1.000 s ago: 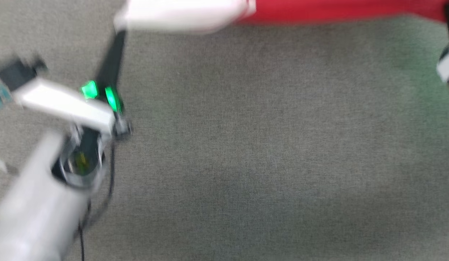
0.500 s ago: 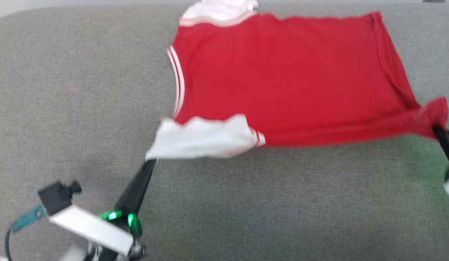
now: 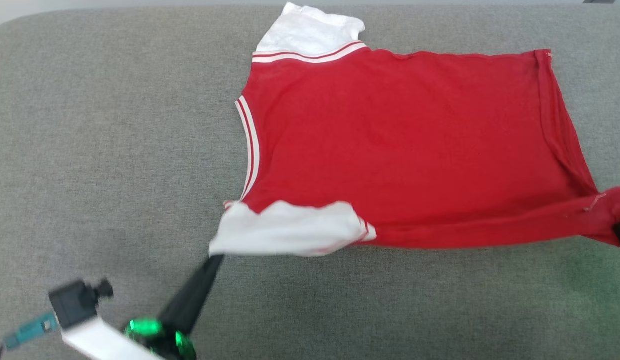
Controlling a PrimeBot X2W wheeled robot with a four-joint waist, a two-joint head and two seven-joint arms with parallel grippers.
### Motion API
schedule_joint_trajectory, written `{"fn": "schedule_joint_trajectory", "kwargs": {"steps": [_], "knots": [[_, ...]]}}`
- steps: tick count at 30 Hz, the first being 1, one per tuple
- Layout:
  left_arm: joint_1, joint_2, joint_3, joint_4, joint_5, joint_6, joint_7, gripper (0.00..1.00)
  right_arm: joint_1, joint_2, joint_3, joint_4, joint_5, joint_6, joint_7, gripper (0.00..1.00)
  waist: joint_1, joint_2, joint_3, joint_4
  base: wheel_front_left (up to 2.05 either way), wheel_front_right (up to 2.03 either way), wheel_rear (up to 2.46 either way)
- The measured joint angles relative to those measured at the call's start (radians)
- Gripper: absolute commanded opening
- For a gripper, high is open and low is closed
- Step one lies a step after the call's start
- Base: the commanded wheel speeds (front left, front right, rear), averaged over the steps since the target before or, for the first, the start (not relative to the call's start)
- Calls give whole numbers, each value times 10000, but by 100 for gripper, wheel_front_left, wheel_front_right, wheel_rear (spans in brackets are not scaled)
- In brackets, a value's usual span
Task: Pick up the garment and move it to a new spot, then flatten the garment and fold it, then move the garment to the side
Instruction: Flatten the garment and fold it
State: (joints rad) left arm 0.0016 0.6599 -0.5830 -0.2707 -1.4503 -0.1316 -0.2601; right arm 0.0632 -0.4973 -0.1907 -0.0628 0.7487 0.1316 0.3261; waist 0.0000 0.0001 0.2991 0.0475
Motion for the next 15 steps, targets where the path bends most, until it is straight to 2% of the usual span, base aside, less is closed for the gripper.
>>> {"fn": "schedule_joint_trajectory", "kwargs": {"steps": [5,15], "knots": [[-1451,-330,44,803,-19,0,182,0,-785,732,-182,-96,-130,-8,543,0,0,0,20,-15,0,0,0],[-4543,-1465,-12,3990,-353,2,704,0,-3579,1043,454,2255,-522,-6,763,0,0,0,483,-233,0,0,0]]}}
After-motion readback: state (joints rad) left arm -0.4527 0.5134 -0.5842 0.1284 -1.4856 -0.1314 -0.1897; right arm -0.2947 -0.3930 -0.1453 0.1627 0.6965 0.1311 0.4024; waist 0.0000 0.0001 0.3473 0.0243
